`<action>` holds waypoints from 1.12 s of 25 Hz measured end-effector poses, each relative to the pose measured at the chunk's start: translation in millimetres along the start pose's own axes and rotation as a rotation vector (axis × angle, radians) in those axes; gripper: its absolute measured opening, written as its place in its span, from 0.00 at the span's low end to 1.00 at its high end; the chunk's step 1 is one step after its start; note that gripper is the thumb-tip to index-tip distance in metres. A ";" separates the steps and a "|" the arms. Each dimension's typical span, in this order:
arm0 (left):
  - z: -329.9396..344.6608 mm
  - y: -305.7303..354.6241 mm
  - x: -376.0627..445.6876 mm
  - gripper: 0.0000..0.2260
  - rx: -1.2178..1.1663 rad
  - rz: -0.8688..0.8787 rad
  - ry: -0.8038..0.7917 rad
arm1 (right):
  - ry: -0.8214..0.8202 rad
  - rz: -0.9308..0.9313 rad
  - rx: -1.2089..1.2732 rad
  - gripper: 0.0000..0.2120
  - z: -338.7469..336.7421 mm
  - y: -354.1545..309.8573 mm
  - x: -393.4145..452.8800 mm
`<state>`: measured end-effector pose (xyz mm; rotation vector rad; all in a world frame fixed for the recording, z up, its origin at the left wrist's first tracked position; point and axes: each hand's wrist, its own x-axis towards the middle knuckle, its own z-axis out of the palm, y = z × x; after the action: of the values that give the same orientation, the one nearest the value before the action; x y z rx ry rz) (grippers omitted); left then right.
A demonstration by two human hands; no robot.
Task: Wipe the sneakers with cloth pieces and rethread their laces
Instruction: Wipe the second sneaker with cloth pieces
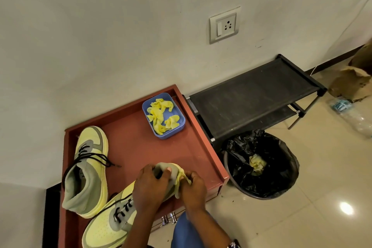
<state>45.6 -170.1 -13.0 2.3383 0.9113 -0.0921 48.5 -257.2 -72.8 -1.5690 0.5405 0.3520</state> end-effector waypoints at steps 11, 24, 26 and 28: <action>-2.2 -1.8 -3.4 0.17 0.033 0.066 -0.012 | -0.084 -0.117 -0.152 0.10 -5.0 -10.9 -9.0; 5.6 29.1 -18.7 0.17 0.175 -0.034 0.028 | -0.093 -0.060 -0.183 0.06 -18.8 -21.7 5.1; 4.7 35.6 -28.1 0.17 0.183 -0.032 0.006 | -0.061 -0.080 -0.198 0.05 -28.8 -25.1 4.2; -0.8 39.4 -38.4 0.16 0.099 -0.034 -0.004 | -0.026 -0.102 -0.202 0.05 -41.7 -29.4 -0.6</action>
<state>41.3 -214.7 18.9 2.4129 0.9643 -0.1589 59.7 -298.2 -44.5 -1.7768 0.4122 0.3575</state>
